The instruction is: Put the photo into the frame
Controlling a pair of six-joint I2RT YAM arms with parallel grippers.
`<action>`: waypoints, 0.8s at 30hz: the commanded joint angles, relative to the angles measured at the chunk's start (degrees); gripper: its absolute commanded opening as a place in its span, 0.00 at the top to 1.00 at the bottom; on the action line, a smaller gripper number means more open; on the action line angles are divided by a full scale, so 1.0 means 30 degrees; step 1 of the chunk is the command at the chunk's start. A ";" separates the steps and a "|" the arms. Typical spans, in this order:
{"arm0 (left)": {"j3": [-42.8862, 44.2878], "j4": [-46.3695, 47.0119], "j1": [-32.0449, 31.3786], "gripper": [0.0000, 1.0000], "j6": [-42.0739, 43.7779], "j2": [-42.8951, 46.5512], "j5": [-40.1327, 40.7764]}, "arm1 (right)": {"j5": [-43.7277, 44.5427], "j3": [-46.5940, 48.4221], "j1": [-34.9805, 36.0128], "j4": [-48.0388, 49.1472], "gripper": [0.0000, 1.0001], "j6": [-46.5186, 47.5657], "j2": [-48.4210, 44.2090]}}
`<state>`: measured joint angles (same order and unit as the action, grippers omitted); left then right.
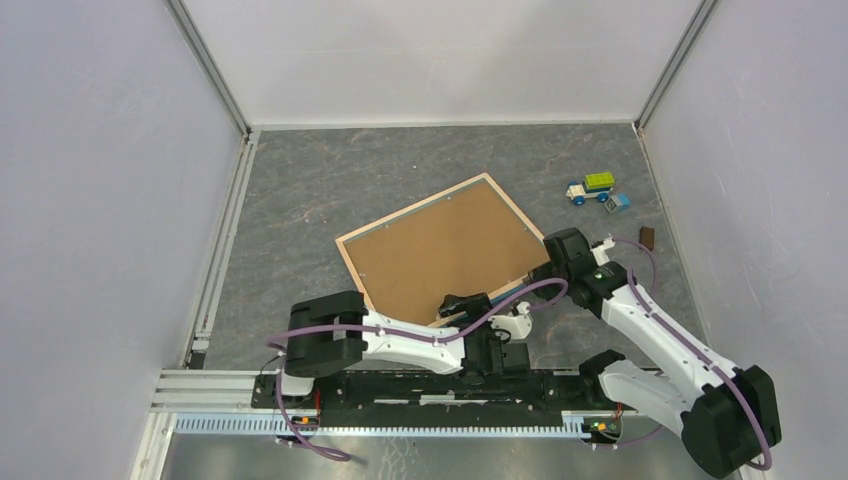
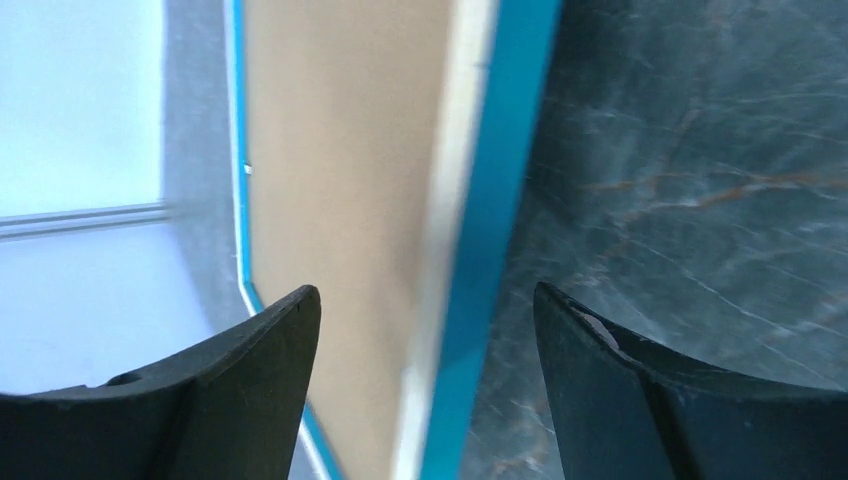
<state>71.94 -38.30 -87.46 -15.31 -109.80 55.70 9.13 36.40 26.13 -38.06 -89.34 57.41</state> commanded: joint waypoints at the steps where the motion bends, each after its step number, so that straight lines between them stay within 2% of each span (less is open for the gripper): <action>1: 0.1318 -0.0203 -0.0049 0.23 0.2088 -0.0604 0.4319 | 0.0279 0.1173 0.0044 0.1963 1.00 -0.1233 -0.1321; 6: 0.1579 0.0362 -0.0029 0.40 0.3346 -0.1024 0.5171 | 0.0816 0.1201 0.0054 0.1879 1.00 -0.1412 -0.1696; 8: 0.1632 0.0361 -0.0013 0.44 0.3392 -0.1005 0.4647 | 0.1140 0.1170 0.0047 0.1747 1.00 -0.1393 -0.1906; 9: 0.1633 0.0350 -0.0020 0.44 0.3460 -0.1016 0.4214 | 0.1399 0.1103 0.0028 0.1722 1.00 -0.1320 -0.2071; 11: 0.1710 -0.0309 0.0000 0.38 0.2709 -0.0751 0.2899 | 0.2088 0.0789 0.0050 0.1981 1.00 -0.0844 -0.2387; 12: 0.1580 -0.0641 0.0003 0.33 0.1993 -0.0225 0.1873 | 0.2482 0.0582 0.0045 0.2038 0.93 -0.0590 -0.2549; 13: 0.1297 -0.0705 0.0020 0.29 0.1513 0.0294 0.0886 | 0.2923 0.0352 0.0046 0.1975 0.81 -0.0515 -0.2654; 14: 0.0814 -0.0756 0.0026 0.25 0.1043 0.1050 0.0071 | 0.3341 0.0034 0.0047 0.1910 0.63 -0.0490 -0.2841; 16: 0.0098 -0.0890 0.0051 0.20 0.0339 0.2538 -0.1106 | 0.3860 -0.0574 0.0041 0.2362 0.45 -0.0165 -0.3017; 19: -0.0868 -0.0665 0.0234 0.12 0.0029 0.4873 -0.2977 | 0.4168 -0.0627 0.0027 0.2648 0.35 0.0552 -0.2358; 24: -0.3094 0.0934 0.0930 0.03 -0.0299 0.8601 -0.6670 | 0.2961 0.0213 0.0035 0.2419 0.31 0.1934 0.0453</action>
<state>66.78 -39.66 -86.21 -12.01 -92.33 45.52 18.35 34.89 26.13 -31.33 -87.61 53.67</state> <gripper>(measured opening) 0.947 0.681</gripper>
